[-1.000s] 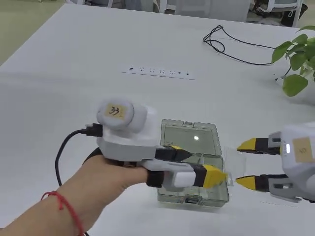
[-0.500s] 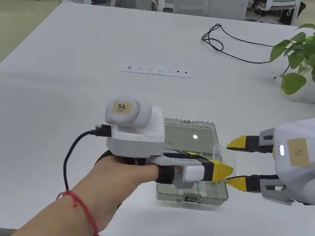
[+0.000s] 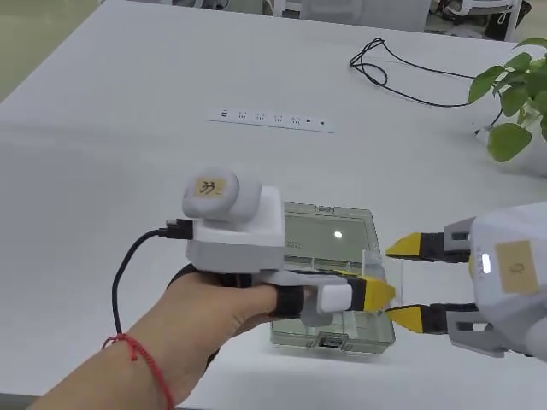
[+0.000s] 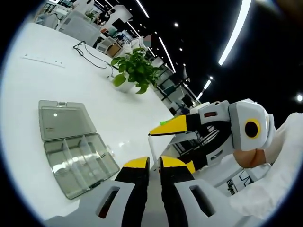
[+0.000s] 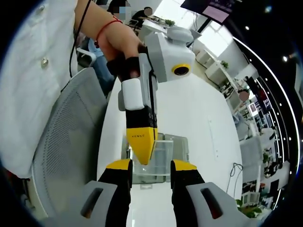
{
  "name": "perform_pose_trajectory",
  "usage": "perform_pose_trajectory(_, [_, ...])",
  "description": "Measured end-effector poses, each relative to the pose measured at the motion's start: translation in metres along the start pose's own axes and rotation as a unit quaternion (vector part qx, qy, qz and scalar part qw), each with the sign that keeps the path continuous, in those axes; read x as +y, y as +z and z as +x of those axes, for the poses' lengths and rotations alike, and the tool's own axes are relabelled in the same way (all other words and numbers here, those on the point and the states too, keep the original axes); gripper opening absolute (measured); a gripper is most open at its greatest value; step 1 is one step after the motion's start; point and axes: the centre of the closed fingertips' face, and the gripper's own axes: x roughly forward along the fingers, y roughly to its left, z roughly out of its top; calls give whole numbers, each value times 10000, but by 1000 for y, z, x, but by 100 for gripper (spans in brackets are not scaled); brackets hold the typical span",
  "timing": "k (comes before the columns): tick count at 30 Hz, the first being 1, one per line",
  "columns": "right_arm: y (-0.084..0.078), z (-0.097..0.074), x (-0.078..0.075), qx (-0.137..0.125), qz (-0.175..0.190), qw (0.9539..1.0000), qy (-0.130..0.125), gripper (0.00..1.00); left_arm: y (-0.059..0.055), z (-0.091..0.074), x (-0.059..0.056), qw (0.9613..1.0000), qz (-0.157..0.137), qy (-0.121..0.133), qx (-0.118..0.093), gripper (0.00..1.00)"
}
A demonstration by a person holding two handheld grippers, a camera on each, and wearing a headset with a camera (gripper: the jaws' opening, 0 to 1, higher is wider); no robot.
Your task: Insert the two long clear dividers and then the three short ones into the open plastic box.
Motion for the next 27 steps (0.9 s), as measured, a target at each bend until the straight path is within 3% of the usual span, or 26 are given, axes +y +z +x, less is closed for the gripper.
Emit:
perform_pose_trajectory(4, [1, 0, 0, 5, -13, 10000, -4, 33, -1, 0, -1, 10000, -40, -52, 1, 0])
perform_pose_trajectory(20, [2, 0, -2, -9, -80, 10000, -52, 34, 1, -1, 2, 9993, -333, -74, -145, 0])
perform_pose_trajectory(24, [9, -7, -9, -218, 155, 9996, -53, 35, 1, -4, 4, 9997, -159, -55, -166, 0])
perform_pose_trajectory(27, [14, -13, -12, -505, 471, 9975, 138, 34, 0, -6, 1, 9992, 364, -108, -124, 0])
